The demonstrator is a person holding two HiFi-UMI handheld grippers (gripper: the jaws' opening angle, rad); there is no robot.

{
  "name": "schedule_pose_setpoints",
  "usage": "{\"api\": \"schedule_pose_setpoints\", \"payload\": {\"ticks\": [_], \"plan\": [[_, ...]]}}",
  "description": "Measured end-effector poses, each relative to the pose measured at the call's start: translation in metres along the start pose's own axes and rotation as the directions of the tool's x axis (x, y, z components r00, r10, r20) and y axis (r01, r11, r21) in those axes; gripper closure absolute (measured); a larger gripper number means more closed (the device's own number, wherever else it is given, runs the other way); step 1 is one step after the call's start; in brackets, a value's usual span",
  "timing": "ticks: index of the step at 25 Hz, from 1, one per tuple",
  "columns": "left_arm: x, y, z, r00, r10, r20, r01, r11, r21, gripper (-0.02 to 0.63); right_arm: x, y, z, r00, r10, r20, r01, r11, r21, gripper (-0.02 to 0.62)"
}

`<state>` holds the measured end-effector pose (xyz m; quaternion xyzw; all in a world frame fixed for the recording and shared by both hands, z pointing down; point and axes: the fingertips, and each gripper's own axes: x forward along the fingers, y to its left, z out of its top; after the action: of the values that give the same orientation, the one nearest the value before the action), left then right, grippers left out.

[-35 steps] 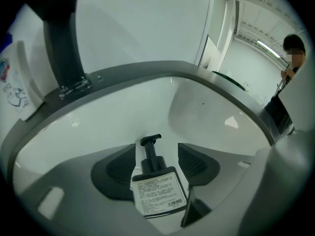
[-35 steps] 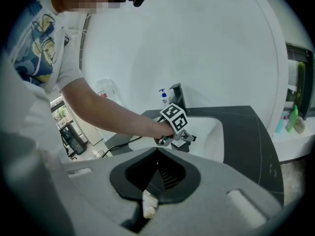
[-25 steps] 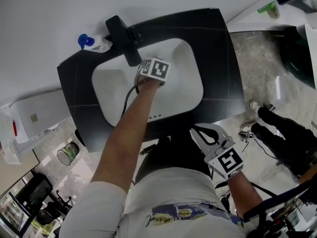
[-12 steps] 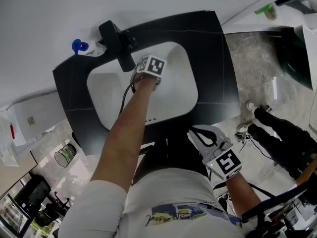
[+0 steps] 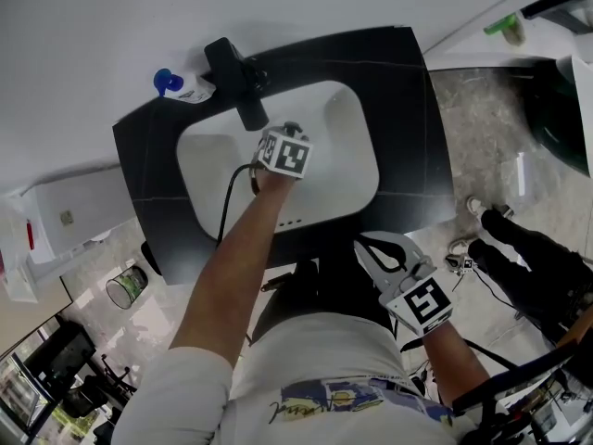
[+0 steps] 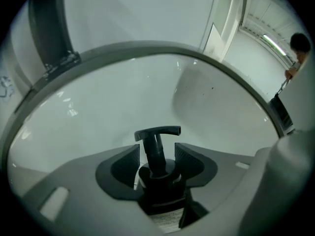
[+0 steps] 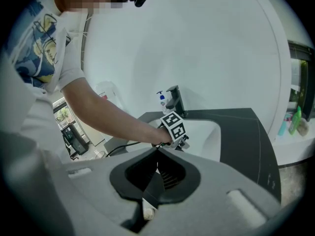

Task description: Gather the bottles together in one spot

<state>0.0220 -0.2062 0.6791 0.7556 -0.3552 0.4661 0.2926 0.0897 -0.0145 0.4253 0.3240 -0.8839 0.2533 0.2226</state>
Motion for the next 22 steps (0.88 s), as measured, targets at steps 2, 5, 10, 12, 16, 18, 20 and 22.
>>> {"api": "schedule_pose_setpoints", "payload": {"ticks": [2, 5, 10, 12, 16, 18, 20, 22], "plan": [[-0.012, 0.0, -0.002, 0.998, 0.0, 0.06, 0.001, 1.0, -0.002, 0.379, 0.002, 0.004, 0.003, 1.0, 0.008, 0.003, -0.008, 1.0, -0.004, 0.594], [-0.028, 0.004, -0.005, 0.989, 0.021, 0.146, -0.025, 1.0, 0.02, 0.382, 0.004, 0.009, 0.001, 1.0, 0.02, -0.005, -0.02, 1.0, -0.008, 0.594], [-0.054, 0.011, -0.009, 0.958, 0.054, 0.282, -0.066, 0.997, 0.035, 0.385, 0.008, 0.019, -0.001, 0.999, 0.04, -0.013, -0.04, 0.999, -0.031, 0.594], [-0.068, 0.013, -0.008, 0.944, 0.064, 0.324, -0.078, 0.997, 0.03, 0.385, 0.009, 0.023, 0.001, 0.999, 0.047, -0.013, -0.048, 0.998, -0.038, 0.594], [-0.101, 0.019, -0.006, 0.914, 0.082, 0.397, -0.086, 0.996, -0.007, 0.385, 0.012, 0.029, -0.003, 0.998, 0.056, -0.033, -0.057, 0.997, -0.043, 0.594], [-0.119, 0.025, -0.004, 0.898, 0.092, 0.43, -0.091, 0.996, -0.022, 0.385, 0.015, 0.035, 0.003, 0.997, 0.071, -0.013, -0.072, 0.996, -0.054, 0.594], [-0.139, 0.034, -0.002, 0.88, 0.108, 0.463, -0.103, 0.994, -0.036, 0.385, 0.016, 0.039, 0.007, 0.997, 0.081, -0.016, -0.082, 0.994, -0.071, 0.594], [-0.159, 0.047, 0.001, 0.859, 0.133, 0.495, -0.117, 0.991, -0.063, 0.385, 0.017, 0.04, 0.005, 0.996, 0.083, -0.035, -0.086, 0.993, -0.08, 0.594]]}}
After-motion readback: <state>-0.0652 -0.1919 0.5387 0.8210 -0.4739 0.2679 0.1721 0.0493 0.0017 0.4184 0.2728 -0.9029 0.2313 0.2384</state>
